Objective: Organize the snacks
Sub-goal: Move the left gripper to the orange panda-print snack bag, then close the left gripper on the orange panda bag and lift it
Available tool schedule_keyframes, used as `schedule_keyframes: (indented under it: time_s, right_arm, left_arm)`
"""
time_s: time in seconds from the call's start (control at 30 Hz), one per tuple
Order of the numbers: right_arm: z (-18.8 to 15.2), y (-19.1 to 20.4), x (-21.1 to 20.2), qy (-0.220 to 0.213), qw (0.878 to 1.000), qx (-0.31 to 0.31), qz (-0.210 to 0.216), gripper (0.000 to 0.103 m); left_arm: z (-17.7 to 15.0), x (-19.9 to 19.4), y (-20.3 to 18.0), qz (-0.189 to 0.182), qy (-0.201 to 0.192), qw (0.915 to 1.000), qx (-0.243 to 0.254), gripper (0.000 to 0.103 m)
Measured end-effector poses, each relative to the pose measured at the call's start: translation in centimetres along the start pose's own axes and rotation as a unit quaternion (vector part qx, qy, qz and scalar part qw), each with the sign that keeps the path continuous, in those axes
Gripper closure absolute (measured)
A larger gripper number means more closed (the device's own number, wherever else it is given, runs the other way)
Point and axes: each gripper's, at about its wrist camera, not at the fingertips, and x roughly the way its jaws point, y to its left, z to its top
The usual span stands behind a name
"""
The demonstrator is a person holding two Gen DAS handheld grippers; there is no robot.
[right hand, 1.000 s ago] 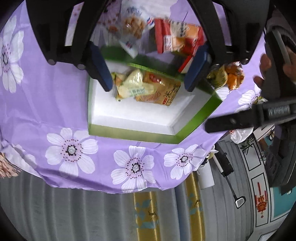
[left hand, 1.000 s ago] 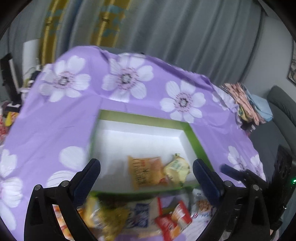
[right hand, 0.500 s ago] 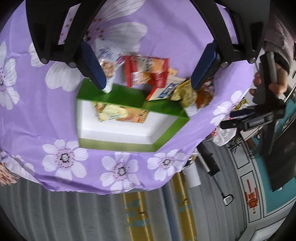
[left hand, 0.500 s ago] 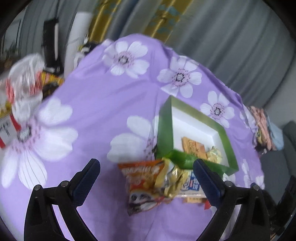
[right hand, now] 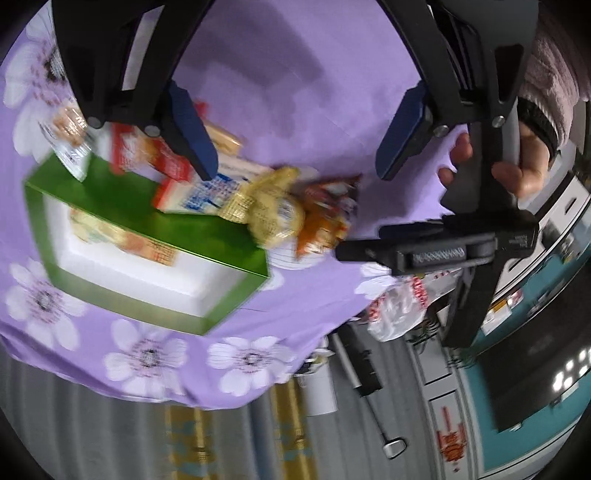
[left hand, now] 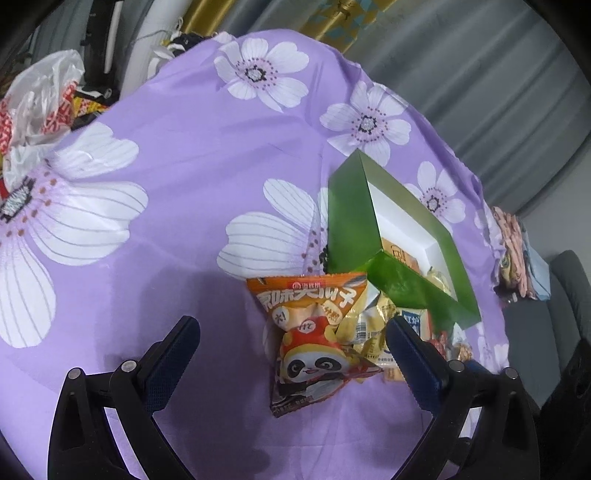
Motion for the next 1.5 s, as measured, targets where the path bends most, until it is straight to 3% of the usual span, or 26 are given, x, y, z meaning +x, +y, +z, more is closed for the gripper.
schedule_keyframes:
  time_s: [0.4, 0.47, 0.53, 0.67, 0.83, 1.13, 1.5]
  right_arm:
    - [1.5, 1.5, 6.6, 0.053, 0.998, -0.032, 0.017, 0.044]
    - [1.5, 1.4, 7.0, 0.058, 0.998, -0.032, 0.018, 0.050]
    - [1.4, 1.5, 7.3, 0.064, 0.997, -0.032, 0.021, 0.056]
    - [1.1, 1.4, 8.0, 0.075, 0.996, -0.035, 0.017, 0.062]
    - [0.9, 1.6, 8.2, 0.076, 0.996, -0.036, 0.026, 0.069]
    - [0.5, 2.1, 7.2, 0.056, 0.997, -0.025, 0.044, 0.078]
    - [1.4, 2.6, 2.5, -0.006, 0.999, -0.019, 0.041, 0.080]
  left_arm:
    - [0.1, 1.4, 0.2, -0.012, 0.022, 0.9997, 0.007, 0.004]
    - [0.1, 1.9, 0.3, -0.009, 0.027, 0.9996, 0.004, 0.011]
    - [0.1, 2.1, 0.3, -0.014, 0.033, 0.9994, 0.000, 0.025]
    - [0.2, 2.4, 0.5, -0.023, 0.037, 0.9990, -0.006, 0.034]
    - [-0.2, 3.1, 1.1, -0.055, 0.056, 0.9963, -0.034, 0.055]
    - [-0.7, 1.9, 0.6, -0.042, 0.047, 0.9979, -0.015, 0.059]
    - [-0.6, -2.3, -3.3, -0.042, 0.000, 0.9982, 0.044, 0.059]
